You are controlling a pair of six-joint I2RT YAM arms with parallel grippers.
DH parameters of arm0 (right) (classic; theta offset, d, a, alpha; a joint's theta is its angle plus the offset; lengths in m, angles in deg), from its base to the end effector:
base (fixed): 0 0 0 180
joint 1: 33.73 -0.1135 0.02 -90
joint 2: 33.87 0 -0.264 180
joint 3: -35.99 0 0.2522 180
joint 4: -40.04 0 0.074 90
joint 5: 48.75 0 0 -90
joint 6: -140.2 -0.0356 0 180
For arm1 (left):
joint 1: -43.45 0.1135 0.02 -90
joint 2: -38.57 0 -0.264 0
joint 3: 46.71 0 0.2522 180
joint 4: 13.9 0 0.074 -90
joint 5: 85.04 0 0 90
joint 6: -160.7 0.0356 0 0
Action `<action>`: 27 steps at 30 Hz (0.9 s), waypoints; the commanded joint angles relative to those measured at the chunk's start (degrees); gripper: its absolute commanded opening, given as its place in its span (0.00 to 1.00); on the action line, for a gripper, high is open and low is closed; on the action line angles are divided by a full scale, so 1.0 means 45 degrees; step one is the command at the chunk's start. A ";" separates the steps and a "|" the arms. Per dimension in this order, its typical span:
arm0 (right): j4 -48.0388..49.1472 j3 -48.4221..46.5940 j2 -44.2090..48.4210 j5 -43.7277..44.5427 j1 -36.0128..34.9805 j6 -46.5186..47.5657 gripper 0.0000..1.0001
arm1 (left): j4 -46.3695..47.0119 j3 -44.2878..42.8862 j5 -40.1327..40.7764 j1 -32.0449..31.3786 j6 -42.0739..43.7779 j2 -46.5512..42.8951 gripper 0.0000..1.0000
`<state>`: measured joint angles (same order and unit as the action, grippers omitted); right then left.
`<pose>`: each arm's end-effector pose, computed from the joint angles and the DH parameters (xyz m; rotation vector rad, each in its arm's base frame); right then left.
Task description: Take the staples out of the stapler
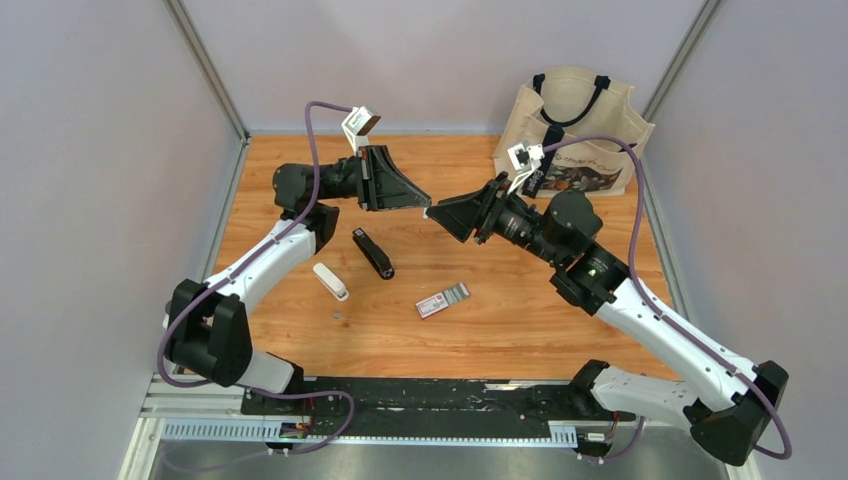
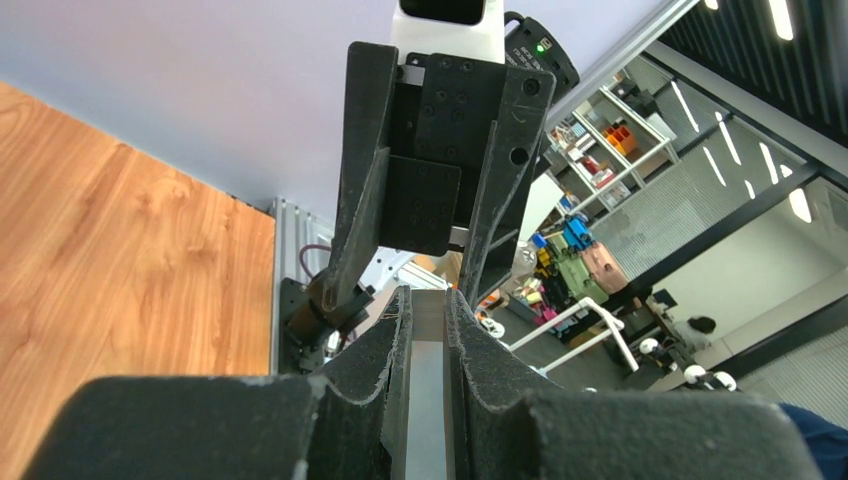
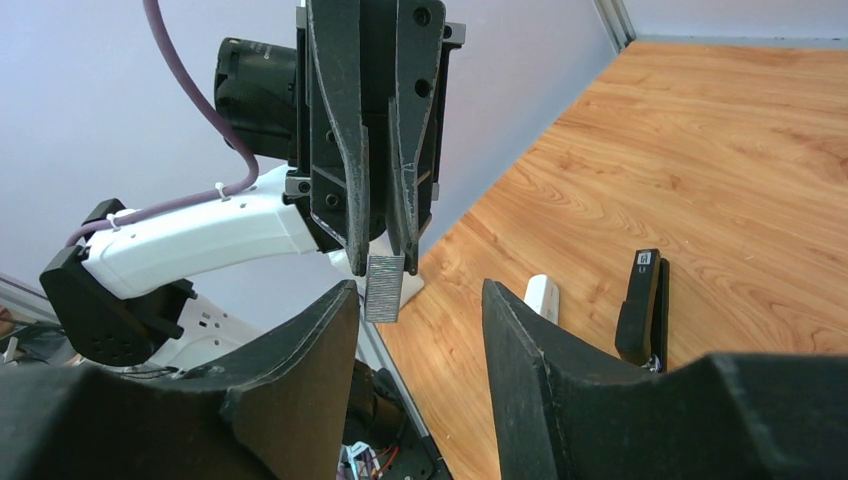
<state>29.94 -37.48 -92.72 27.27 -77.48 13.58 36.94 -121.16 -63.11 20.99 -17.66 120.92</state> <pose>0.1643 0.1692 0.4116 -0.3165 1.6100 1.2881 0.2633 -0.1446 0.4000 0.6834 1.5179 -2.0512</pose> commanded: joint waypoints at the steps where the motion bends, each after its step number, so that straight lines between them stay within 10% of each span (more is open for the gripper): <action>1: 0.0573 -0.0561 -0.0105 -0.0370 -0.0122 0.0013 0.51 | -0.0194 -0.0030 0.0088 0.0030 0.0766 -0.0370 0.14; 27: 0.1101 -0.0073 -0.0438 -0.0409 -0.0259 -0.0358 0.33 | -0.0976 0.0087 -0.0009 0.0030 0.1568 -0.0526 0.15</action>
<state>31.58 -37.45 -94.67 26.55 -78.14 12.46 31.76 -120.15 -62.70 20.99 -12.37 120.42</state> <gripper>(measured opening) 0.309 0.199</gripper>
